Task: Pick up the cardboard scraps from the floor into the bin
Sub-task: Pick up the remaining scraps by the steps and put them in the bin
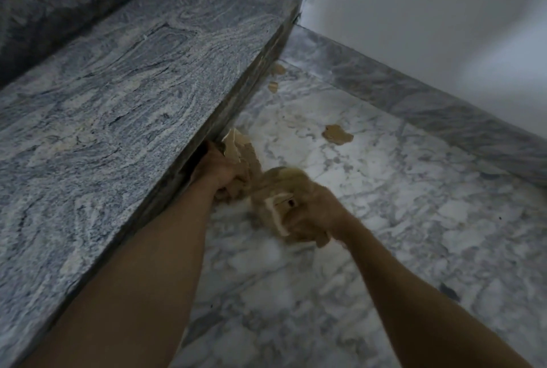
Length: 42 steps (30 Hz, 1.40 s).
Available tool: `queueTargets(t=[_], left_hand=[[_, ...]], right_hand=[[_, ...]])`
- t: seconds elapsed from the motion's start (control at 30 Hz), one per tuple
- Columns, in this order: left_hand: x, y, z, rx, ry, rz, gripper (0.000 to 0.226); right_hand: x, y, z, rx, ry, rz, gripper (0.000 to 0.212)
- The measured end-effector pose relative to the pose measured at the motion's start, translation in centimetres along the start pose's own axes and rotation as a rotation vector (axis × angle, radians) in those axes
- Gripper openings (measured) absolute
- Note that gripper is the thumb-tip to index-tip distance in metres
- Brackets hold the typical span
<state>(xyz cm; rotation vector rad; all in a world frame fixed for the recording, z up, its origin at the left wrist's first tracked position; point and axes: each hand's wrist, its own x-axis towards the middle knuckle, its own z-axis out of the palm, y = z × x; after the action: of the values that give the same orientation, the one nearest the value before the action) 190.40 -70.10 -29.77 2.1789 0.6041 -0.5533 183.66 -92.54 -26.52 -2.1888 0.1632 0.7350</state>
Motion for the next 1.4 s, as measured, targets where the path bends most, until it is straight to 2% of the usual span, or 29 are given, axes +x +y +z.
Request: queueTargets(t=[0.1,0.2,0.27,0.3,0.4,0.43,0.5,0.57,0.6,0.7,0.8,0.83,0.97,1.07,1.17,1.4], left_hand=[[0.0,0.1,-0.2,0.019,-0.004,0.005,0.137],[0.5,0.9,0.8,0.008,0.006,-0.008,0.126],[1.5,2.7,3.1,0.021,0.002,0.081,0.131],[1.9,3.6,4.3,0.022,-0.012,0.115,0.131],[2.1,5.8,8.0,-0.014,-0.001,0.085,0.119],[2.2,6.2,8.7,-0.017,0.027,0.060,0.117],[2.9,6.2,9.2,-0.005,0.033,0.014,0.116],[3.8,6.3,9.2,-0.001,0.034,-0.009,0.121],[4.0,6.4,9.3,0.002,0.036,-0.024,0.125],[3.7,6.9,9.1,-0.002,0.036,-0.064,0.132],[3.0,7.5,8.7,-0.023,0.029,-0.086,0.140],[2.7,7.7,8.5,-0.018,0.036,-0.088,0.139],[2.3,7.7,8.7,0.006,0.054,-0.079,0.127],[2.5,7.7,8.8,0.009,0.071,-0.069,0.102],[2.5,7.8,8.7,0.012,0.070,-0.069,0.097],[2.3,8.0,8.9,-0.035,0.083,-0.068,0.095]], right_hand=[[0.1,1.3,-5.7,0.295,0.147,0.114,0.045],[1.7,1.7,-9.1,0.348,0.182,0.048,0.047],[3.6,2.2,-11.2,0.315,0.215,0.021,0.055],[4.8,2.3,-11.9,0.272,0.230,0.016,0.064],[9.5,3.7,-13.4,0.144,0.246,0.045,0.114],[11.0,3.8,-13.7,0.088,0.219,0.048,0.121],[12.3,2.6,-14.2,-0.056,0.120,0.038,0.113],[13.7,2.2,-14.3,-0.111,0.065,0.061,0.091],[14.5,2.4,-14.3,-0.121,0.055,0.071,0.086],[15.7,3.0,-14.4,-0.107,0.053,0.107,0.101],[16.0,3.0,-14.3,-0.210,0.070,0.082,0.076],[16.2,3.0,-14.3,-0.236,0.077,0.088,0.074],[17.2,2.6,-14.0,-0.370,0.066,0.190,0.112],[17.3,2.0,-14.1,-0.396,0.076,0.165,0.101],[17.4,1.5,-14.3,-0.372,0.072,0.162,0.083],[17.8,0.7,-14.6,-0.275,0.053,0.210,0.097]])
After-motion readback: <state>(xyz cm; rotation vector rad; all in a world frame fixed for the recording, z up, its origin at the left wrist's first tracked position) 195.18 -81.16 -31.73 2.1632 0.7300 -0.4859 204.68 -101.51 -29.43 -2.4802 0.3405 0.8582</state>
